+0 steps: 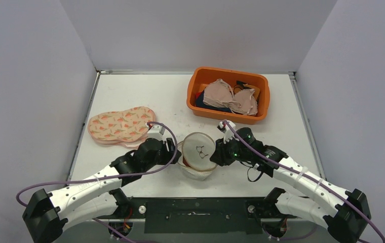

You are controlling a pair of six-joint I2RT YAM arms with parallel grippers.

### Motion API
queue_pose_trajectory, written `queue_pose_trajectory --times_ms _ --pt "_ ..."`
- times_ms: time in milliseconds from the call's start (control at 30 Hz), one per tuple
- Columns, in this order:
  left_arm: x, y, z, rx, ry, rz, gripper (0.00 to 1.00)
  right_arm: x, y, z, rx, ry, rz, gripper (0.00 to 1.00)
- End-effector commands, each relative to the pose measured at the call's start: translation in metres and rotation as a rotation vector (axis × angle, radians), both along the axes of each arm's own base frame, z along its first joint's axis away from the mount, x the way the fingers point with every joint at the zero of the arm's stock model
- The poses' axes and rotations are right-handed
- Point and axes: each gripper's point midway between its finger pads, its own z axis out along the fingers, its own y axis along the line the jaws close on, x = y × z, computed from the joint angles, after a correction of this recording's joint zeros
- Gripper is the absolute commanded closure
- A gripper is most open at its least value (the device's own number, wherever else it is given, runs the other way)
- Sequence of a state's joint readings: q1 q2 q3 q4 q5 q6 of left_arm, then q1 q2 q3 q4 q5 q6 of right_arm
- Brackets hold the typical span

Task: Unzip the laundry bag and remove the bra
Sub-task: Open the laundry bag at the center of the board.

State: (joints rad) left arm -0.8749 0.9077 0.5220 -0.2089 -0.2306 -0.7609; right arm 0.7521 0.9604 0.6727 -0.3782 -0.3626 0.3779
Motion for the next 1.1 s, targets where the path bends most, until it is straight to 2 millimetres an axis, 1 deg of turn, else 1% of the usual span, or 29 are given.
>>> queue_pose_trajectory --times_ms 0,100,167,267,367,400,433,467,567,633,733,833,900,967,1033,1067 --pt "0.011 0.002 0.011 0.003 -0.049 0.022 0.48 0.005 -0.001 0.012 0.027 -0.039 -0.021 0.77" --pt "0.016 0.003 0.011 0.012 -0.057 0.037 0.52 0.005 -0.001 0.013 0.033 -0.040 -0.022 0.76" --pt "0.019 -0.001 0.012 0.010 -0.064 0.034 0.59 0.005 -0.001 0.014 0.038 -0.041 -0.026 0.76" --pt "0.021 -0.006 0.014 0.008 -0.066 0.021 0.72 0.006 -0.003 0.018 0.048 -0.054 -0.044 0.77" --pt "0.022 -0.008 0.021 -0.008 -0.080 0.019 0.87 0.008 -0.006 0.024 0.072 -0.076 -0.075 0.76" --pt "0.022 -0.007 0.024 -0.016 -0.086 0.022 0.96 0.011 -0.008 0.027 0.078 -0.090 -0.097 0.74" --pt "0.022 -0.005 0.028 -0.025 -0.096 0.032 1.00 0.013 -0.010 0.031 0.090 -0.109 -0.119 0.70" --pt "0.022 -0.003 0.032 -0.040 -0.101 0.047 1.00 0.016 -0.012 0.037 0.109 -0.128 -0.147 0.64" --pt "0.019 0.008 0.045 -0.096 -0.115 0.105 1.00 0.021 -0.018 0.062 0.188 -0.201 -0.208 0.42" --pt "0.017 0.015 0.058 -0.131 -0.129 0.136 1.00 0.022 -0.021 0.080 0.228 -0.245 -0.226 0.35" --pt "0.016 0.021 0.082 -0.161 -0.158 0.162 1.00 0.024 -0.022 0.101 0.270 -0.287 -0.242 0.32" --pt "0.015 0.017 0.108 -0.175 -0.185 0.153 1.00 0.025 -0.023 0.119 0.331 -0.325 -0.263 0.31" --pt "0.014 0.010 0.125 -0.182 -0.202 0.138 1.00 0.025 -0.024 0.127 0.371 -0.338 -0.280 0.32" --pt "0.010 -0.003 0.143 -0.189 -0.230 0.106 1.00 0.025 -0.022 0.132 0.406 -0.336 -0.284 0.32" --pt "0.007 -0.015 0.157 -0.183 -0.264 0.089 1.00 0.025 -0.017 0.129 0.432 -0.311 -0.284 0.32" --pt "0.006 -0.021 0.160 -0.175 -0.276 0.084 1.00 0.026 -0.014 0.126 0.445 -0.290 -0.290 0.32"
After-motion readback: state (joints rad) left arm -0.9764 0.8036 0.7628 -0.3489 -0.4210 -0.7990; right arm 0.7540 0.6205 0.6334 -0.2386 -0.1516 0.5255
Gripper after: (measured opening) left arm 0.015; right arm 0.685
